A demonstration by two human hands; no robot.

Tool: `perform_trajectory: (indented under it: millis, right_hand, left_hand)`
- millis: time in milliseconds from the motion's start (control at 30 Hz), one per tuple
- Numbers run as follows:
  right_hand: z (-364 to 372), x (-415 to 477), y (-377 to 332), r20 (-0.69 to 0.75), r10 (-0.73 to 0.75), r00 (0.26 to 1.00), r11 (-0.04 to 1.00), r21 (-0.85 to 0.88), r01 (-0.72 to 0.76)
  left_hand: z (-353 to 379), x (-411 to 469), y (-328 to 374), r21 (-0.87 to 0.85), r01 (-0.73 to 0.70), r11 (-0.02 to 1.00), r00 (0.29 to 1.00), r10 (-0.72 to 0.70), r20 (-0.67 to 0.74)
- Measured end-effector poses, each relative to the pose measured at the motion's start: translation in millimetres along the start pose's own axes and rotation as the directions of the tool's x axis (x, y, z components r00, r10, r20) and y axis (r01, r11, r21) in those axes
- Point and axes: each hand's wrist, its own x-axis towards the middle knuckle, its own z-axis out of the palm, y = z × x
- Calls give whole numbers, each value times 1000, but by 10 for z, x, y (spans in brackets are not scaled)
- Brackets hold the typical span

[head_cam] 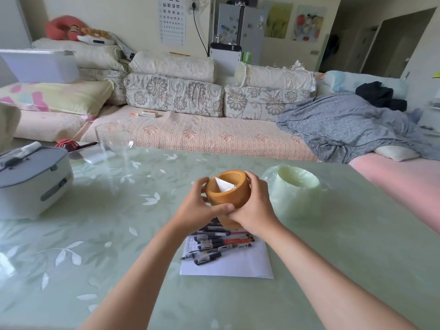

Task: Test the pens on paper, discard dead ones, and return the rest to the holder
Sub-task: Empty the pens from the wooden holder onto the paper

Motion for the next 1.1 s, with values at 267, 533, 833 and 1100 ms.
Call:
perform_trajectory:
  millis: [267,533,833,1100]
  right_hand:
    - [817,335,-417,169,20,986,953,296,-69]
    - [1433,575,-362,265,56,963,969,219,-116]
    - [1753,848,-234,243,57,968,974,200,-108]
    - [2084,1024,-206,202,61,978,976,191,-100]
  left_hand:
    - [-934,157,-234,-81,-42,996,975,23,-219]
    - [-1394,285,-744,39,48,998,974,-39,-221]
    - [-1496,607,-936,19,34,999,959,-28,-282]
    - [-1580,742,-1049,136,23,990,906,37,-421]
